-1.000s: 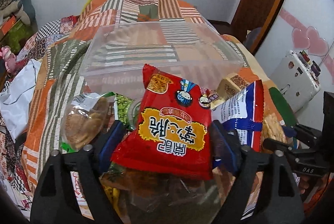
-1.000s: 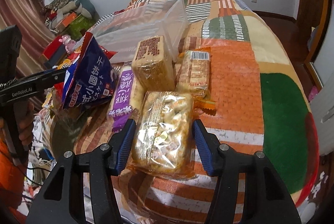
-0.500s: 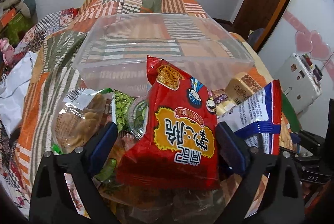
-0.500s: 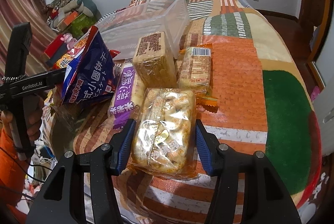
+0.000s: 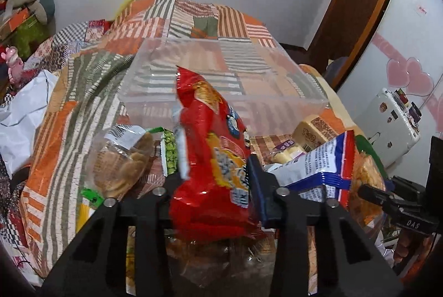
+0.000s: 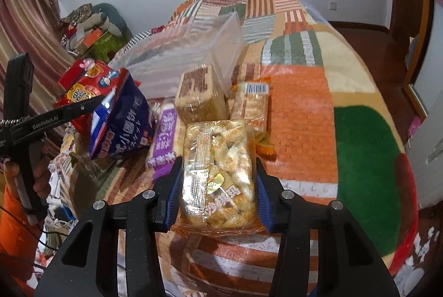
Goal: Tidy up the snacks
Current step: 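Lift red chip bag into clear box while right gripper drops cracker bag in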
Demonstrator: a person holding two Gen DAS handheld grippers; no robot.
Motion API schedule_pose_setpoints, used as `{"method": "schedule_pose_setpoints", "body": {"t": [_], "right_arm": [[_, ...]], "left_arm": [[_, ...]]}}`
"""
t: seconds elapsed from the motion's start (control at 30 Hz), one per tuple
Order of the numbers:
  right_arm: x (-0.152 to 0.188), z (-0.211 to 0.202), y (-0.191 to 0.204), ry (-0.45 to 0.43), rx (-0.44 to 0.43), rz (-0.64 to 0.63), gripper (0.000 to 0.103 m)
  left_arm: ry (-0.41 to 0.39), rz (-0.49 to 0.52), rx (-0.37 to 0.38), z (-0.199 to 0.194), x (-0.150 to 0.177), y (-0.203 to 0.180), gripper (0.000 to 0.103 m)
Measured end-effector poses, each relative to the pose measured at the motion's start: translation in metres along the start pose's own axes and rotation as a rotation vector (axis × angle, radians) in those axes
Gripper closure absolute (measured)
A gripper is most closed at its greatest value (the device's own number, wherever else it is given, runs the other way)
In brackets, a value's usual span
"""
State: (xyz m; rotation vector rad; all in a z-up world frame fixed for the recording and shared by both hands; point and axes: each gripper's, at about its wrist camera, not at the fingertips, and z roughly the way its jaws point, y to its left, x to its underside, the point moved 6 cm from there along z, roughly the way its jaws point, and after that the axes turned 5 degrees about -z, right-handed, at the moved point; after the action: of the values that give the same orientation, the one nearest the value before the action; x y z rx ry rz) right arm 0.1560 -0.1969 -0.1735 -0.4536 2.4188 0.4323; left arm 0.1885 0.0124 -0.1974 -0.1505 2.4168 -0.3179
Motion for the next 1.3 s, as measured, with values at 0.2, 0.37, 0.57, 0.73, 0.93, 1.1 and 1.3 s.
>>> {"method": "schedule_pose_setpoints", "body": {"t": [0.2,0.37,0.57,0.73,0.93,1.1,1.3], "right_arm": [[-0.027,-0.011,0.001,-0.079,-0.006,-0.01,0.061],[-0.049,-0.013,0.005,-0.13,-0.012,-0.038,0.06],[-0.078,-0.008,0.012,-0.176,-0.03,-0.075,0.061],[-0.098,0.001,0.016,-0.198,-0.045,-0.088,0.061],[-0.123,0.014,0.022,-0.215,-0.046,-0.113,0.061],[-0.137,0.029,0.022,-0.213,-0.046,-0.118,0.061],[-0.148,0.05,0.02,-0.186,-0.049,-0.12,0.061]], "left_arm": [[-0.071,0.033,-0.007,-0.021,-0.009,-0.006,0.08],[-0.115,0.035,-0.006,-0.032,-0.022,-0.009,0.08],[-0.152,0.036,-0.012,-0.039,-0.042,-0.008,0.08],[-0.19,0.038,-0.017,-0.044,-0.058,-0.005,0.08],[-0.209,0.027,-0.024,-0.037,-0.079,0.004,0.08],[-0.209,0.015,-0.035,-0.025,-0.096,0.015,0.08],[-0.19,-0.001,-0.046,-0.003,-0.114,0.03,0.08]]}}
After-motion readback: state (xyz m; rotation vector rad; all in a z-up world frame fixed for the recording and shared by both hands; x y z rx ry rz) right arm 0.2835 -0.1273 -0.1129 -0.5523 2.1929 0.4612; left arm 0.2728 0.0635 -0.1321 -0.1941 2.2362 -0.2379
